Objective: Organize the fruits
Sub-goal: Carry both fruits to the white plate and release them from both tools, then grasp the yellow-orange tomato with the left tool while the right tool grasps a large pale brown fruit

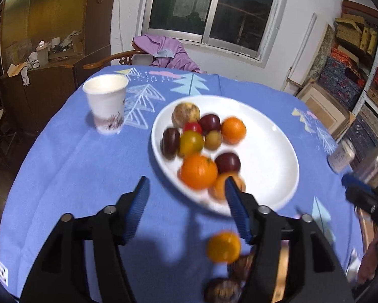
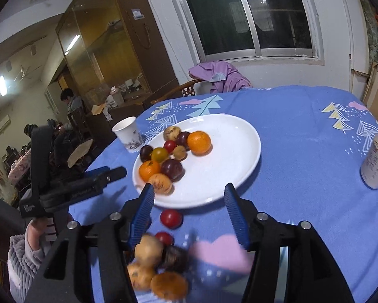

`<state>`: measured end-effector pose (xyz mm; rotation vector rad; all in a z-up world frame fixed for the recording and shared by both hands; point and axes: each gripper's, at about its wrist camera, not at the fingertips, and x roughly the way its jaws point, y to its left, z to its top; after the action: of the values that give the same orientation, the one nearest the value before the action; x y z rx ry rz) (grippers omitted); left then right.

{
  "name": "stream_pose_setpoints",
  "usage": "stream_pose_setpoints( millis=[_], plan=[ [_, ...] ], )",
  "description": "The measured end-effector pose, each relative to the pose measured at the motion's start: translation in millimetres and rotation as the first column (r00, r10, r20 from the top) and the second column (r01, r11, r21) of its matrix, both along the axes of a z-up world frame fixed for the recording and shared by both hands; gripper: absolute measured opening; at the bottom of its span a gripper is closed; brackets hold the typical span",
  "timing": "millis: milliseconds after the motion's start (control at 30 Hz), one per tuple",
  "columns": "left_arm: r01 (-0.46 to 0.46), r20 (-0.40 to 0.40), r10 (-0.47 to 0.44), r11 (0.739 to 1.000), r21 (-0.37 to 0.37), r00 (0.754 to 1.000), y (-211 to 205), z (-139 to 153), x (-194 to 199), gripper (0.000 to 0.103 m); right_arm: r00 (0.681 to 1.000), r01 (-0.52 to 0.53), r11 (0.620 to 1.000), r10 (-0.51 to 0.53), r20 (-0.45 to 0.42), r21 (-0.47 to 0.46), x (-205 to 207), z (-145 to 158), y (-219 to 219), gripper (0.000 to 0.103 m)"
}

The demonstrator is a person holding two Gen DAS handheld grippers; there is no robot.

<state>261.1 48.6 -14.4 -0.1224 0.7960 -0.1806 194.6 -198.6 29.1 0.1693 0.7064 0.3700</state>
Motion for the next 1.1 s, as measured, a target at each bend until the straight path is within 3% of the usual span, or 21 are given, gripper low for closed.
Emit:
stream_pose_setpoints(
  millis=[133,267,533,700,900,967,1033,1100],
  plan=[
    [0.006,-0.049,-0.005,1.000,0.020,0.999,2.6,-26.1,-34.1,0.067,0.999,0.000,1.000,0.001,-0.045,0.012,-28.8,-23.5,-10.3,0.060],
    [0.002,-0.059,-0.001,1.000,0.021,0.998,-4.0,-31.9,-34.0,0.067,0.993,0.027,0.998,-0.020,-0.115,0.057,-31.3,-42.1,-21.3,0.060],
    [0.071,-0.067,-0.067,0.996,0.063,0.996,-30.4,-33.8,-19.5,0.068,0.993,0.028,0.997,-0.020,-0.118,0.069,-27.9,-42.7,-23.8,0.060],
    [0.120,-0.104,-0.119,0.993,-0.001,0.987,-36.0,-39.3,-14.0,0.068,0.993,0.014,0.998,-0.006,-0.119,0.061,-29.2,-42.9,-20.0,0.060],
    [0.151,-0.101,-0.148,0.988,0.029,0.984,-52.9,-43.6,-13.9,0.067,0.992,0.001,0.997,0.008,-0.123,0.071,-29.3,-43.1,-18.4,0.060],
    [0.144,-0.115,-0.141,0.989,0.021,0.983,-49.7,-47.3,-10.9,0.060,0.992,-0.005,0.998,0.014,-0.126,0.070,-29.1,-43.3,-17.1,0.060],
    [0.137,-0.139,-0.133,0.990,0.015,0.981,-45.6,-52.7,-7.2,0.040,0.992,-0.011,0.998,0.019,-0.125,0.067,-29.8,-43.7,-15.6,0.060],
    [0.136,-0.143,-0.134,0.991,0.004,0.981,-40.9,-53.9,-6.9,0.038,0.992,-0.019,0.998,0.026,-0.125,0.064,-30.0,-44.3,-13.7,0.060]
  ],
)
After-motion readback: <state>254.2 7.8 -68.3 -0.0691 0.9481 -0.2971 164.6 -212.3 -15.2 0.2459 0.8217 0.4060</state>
